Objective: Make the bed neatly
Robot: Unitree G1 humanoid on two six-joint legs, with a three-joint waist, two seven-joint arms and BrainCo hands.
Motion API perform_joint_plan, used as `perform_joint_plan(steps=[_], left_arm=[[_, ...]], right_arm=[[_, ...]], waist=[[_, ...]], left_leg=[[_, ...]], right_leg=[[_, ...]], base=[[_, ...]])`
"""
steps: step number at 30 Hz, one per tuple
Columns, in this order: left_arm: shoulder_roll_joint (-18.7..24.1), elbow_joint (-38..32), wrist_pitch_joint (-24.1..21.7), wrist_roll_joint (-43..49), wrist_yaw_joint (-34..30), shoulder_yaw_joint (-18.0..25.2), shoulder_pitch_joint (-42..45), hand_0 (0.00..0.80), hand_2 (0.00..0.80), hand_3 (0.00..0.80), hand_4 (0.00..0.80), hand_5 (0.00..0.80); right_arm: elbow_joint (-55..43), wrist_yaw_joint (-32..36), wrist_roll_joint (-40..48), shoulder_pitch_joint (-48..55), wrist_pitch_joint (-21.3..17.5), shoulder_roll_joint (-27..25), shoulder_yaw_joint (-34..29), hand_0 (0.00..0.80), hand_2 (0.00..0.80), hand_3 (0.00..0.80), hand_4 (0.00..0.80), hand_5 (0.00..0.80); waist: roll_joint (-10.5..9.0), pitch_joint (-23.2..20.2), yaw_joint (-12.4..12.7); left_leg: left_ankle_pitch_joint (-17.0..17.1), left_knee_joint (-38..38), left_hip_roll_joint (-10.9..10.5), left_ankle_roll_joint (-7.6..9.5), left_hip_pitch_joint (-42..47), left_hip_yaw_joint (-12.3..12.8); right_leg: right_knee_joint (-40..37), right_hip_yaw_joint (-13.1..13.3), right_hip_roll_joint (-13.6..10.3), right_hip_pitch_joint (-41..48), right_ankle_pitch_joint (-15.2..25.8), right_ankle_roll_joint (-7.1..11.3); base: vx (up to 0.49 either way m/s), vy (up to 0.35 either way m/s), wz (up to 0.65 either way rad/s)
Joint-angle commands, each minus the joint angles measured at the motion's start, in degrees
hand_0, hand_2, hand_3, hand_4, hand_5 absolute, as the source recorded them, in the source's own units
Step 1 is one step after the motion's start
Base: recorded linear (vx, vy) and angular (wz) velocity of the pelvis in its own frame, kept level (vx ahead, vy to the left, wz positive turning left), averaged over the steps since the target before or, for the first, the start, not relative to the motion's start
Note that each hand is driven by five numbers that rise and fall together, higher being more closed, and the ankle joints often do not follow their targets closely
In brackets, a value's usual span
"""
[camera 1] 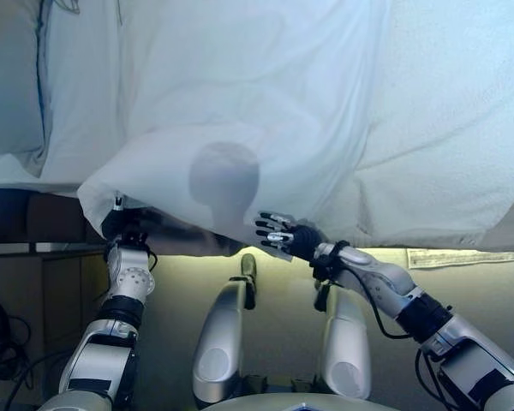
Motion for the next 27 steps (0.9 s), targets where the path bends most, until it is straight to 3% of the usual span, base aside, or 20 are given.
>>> perform_joint_plan(steps=[1, 15, 27], left_arm=[[4.1, 5.1, -3.9, -7.2, -1.2, 8.9, 2.8, 0.0, 0.0, 0.0, 0.0, 0.0], [-3.1, 8.6, -1.6, -16.3, -10.1, 13.9, 13.6, 0.0, 0.0, 0.0, 0.0, 0.0], [-6.2, 14.6, -0.7, -16.2, -8.7, 16.7, 17.2, 0.0, 0.0, 0.0, 0.0, 0.0]], right_arm=[[-6.0, 2.7, -0.5, 5.1, -0.7, 0.5, -2.2, 0.0, 0.0, 0.0, 0.0, 0.0], [-11.4, 1.4, -1.8, 10.0, 1.4, -1.3, -6.5, 0.0, 0.0, 0.0, 0.0, 0.0], [-12.1, 2.2, -2.3, 11.5, 1.7, -0.4, -9.3, 0.0, 0.0, 0.0, 0.0, 0.0]], waist=[[1.56, -5.7, 1.7], [2.98, -6.3, 2.6], [2.51, -6.5, 3.2]], left_leg=[[9.0, -5.3, -2.7, -2.4, -0.5, -4.5], [9.2, -6.1, -3.8, -2.5, 0.4, -5.5], [9.4, -6.0, -3.8, -2.74, 0.4, -6.1]], right_leg=[[3.3, 2.1, -5.1, 1.2, 1.4, 4.97], [3.1, 1.3, -5.8, 1.7, 0.4, 5.25], [2.9, -0.1, -6.2, 2.0, 0.6, 5.52]], base=[[0.056, 0.09, 0.02], [0.023, 0.016, 0.04], [-0.016, -0.034, 0.05]])
